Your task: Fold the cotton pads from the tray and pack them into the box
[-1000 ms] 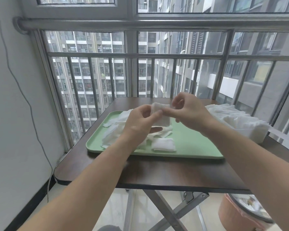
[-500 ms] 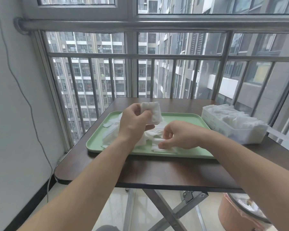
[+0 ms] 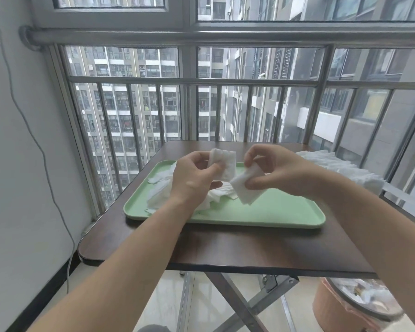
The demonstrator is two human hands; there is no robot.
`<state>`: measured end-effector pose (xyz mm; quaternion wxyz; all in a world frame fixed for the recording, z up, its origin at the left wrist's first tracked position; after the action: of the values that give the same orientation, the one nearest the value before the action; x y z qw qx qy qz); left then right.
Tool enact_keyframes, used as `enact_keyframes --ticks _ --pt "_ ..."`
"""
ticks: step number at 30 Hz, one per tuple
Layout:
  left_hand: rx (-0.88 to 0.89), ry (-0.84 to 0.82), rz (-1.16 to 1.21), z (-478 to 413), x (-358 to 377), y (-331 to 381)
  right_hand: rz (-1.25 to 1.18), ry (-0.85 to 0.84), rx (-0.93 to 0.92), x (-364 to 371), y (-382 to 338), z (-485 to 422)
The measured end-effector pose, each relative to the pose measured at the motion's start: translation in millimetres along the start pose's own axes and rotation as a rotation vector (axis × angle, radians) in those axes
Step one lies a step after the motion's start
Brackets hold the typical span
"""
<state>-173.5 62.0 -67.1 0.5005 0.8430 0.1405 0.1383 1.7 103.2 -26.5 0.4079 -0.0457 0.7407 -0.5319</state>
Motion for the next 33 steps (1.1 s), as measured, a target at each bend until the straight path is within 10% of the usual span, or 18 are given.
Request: enact_keyframes --ticks 33 --pt "0.112 -0.376 -0.114 10 39 18 0.491 0.146 0.041 -25 -20 -2"
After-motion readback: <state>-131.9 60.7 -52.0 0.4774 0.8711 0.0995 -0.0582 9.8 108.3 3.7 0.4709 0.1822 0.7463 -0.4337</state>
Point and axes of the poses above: each hand's wrist, its own z-axis away from the middle knuckle, its own x-axis out of the palm, y = z × x, the point moved 6 cm from there along -z, towards the middle knuckle, and after that the axes turned 7 degrees about x, right-handed, at the moved point
